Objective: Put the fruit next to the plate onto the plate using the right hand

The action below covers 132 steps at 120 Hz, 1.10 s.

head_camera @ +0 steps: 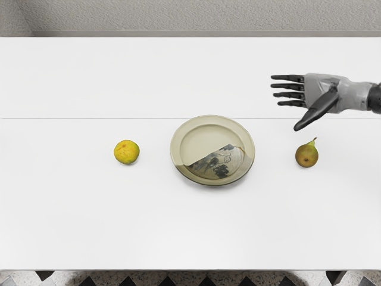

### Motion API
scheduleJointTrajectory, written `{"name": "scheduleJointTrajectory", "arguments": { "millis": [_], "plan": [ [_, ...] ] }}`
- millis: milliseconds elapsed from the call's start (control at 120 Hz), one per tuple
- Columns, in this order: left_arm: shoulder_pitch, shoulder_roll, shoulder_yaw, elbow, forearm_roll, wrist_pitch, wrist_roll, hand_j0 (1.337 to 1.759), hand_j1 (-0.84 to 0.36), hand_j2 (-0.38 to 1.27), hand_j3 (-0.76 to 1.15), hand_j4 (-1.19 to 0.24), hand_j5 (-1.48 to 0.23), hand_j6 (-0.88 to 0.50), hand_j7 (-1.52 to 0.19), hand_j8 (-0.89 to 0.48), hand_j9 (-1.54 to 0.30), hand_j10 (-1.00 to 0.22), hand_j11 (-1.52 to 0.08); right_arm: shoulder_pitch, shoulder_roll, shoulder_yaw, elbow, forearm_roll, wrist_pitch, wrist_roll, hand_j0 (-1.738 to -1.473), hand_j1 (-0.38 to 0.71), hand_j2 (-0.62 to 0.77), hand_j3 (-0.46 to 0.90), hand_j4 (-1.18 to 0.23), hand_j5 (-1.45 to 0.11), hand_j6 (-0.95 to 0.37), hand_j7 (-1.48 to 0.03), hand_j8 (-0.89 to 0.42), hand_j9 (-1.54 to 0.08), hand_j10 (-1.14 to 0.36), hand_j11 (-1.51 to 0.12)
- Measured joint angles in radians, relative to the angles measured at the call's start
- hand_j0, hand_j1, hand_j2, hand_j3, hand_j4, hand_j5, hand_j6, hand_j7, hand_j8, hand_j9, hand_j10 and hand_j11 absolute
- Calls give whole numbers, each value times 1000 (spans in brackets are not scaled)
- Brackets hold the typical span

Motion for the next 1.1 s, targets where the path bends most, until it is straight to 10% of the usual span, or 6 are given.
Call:
{"name": "scheduleJointTrajectory", "arguments": {
  "millis": [258,408,558,650,1100],
  "plan": [
    [0,0,0,0,0,0,0,1658,346,1,0,-3,-4,-4,-4,-3,-4,-3,-4,54,75,101,30,-289,0,-95,-1658,-331,-3,0,-17,-20,-17,-20,-16,-20,-16,-20],
    [1,0,0,0,0,0,0,1658,346,1,0,-3,-4,-3,-4,-3,-4,-3,-4,55,97,150,44,-737,0,54,-1658,-327,-3,0,-21,-25,-21,-25,-21,-25,-20,-25],
    [0,0,0,0,0,0,0,1658,346,1,0,-3,-4,-3,-4,-3,-4,-3,-4,39,-7,10,69,-1004,-42,371,-1658,-333,-2,0,-17,-19,-18,-19,-17,-19,-16,-19],
    [0,0,0,0,0,0,0,1658,345,1,0,-3,-4,-4,-4,-4,-4,-3,-4,32,-62,-60,75,-1055,-57,487,-1658,-339,0,0,-13,-13,-14,-12,-13,-12,-12,-12],
    [0,0,0,0,0,0,0,1658,346,1,0,-3,-4,-3,-4,-3,-4,-3,-4,1,-80,-338,68,-1098,-330,564,-1658,-18,-52,0,-286,-364,-288,-362,-286,-363,-284,-363]
  ]
}}
